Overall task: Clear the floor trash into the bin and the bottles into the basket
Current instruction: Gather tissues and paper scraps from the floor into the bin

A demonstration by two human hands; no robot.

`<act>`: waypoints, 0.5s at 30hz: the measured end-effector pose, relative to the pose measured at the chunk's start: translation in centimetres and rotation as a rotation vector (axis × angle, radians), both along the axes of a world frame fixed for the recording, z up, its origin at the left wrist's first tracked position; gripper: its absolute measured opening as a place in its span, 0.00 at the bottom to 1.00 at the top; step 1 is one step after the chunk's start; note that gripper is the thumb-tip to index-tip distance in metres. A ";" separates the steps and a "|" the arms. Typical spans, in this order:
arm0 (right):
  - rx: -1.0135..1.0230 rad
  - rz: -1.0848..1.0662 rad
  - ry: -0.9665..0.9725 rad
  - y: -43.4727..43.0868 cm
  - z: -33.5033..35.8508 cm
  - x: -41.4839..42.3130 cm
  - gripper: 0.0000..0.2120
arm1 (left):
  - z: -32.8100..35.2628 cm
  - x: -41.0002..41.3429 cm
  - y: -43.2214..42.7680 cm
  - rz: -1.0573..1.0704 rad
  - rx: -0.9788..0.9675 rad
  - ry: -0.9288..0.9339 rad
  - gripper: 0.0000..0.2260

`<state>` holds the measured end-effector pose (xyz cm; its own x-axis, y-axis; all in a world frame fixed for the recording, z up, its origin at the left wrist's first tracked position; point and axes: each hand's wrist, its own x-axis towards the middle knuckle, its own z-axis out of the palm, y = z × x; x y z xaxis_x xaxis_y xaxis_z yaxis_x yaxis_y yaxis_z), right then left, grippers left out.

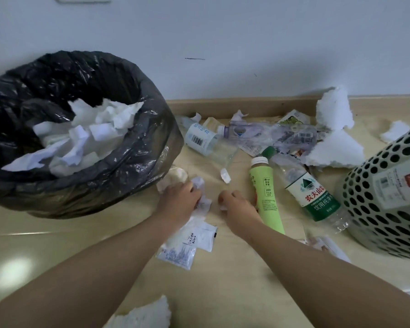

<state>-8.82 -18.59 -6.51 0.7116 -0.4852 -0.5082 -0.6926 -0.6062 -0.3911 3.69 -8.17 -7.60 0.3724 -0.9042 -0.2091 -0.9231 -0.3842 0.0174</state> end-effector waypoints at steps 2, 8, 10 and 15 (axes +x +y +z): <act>0.031 0.033 0.028 0.6 0.2 -1.0 0.17 | 0.1 -0.6 1.0 -0.048 0.061 -0.002 0.09; 0.003 0.077 0.088 1.1 1.6 -3.3 0.16 | 1.6 -1.4 3.8 0.101 0.109 0.374 0.08; 0.011 0.019 0.067 0.8 2.3 -3.5 0.18 | 3.1 -1.0 4.1 0.198 0.027 0.467 0.06; 0.257 -0.330 -0.092 0.2 5.8 -3.1 0.16 | 7.9 -0.7 3.5 0.451 -0.144 0.748 0.07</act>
<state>-11.93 -18.37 -0.69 0.5872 -0.5602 -0.5842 -0.7885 -0.2325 -0.5694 2.97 -4.69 0.34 0.5108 -0.7408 -0.4362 -0.4119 -0.6563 0.6322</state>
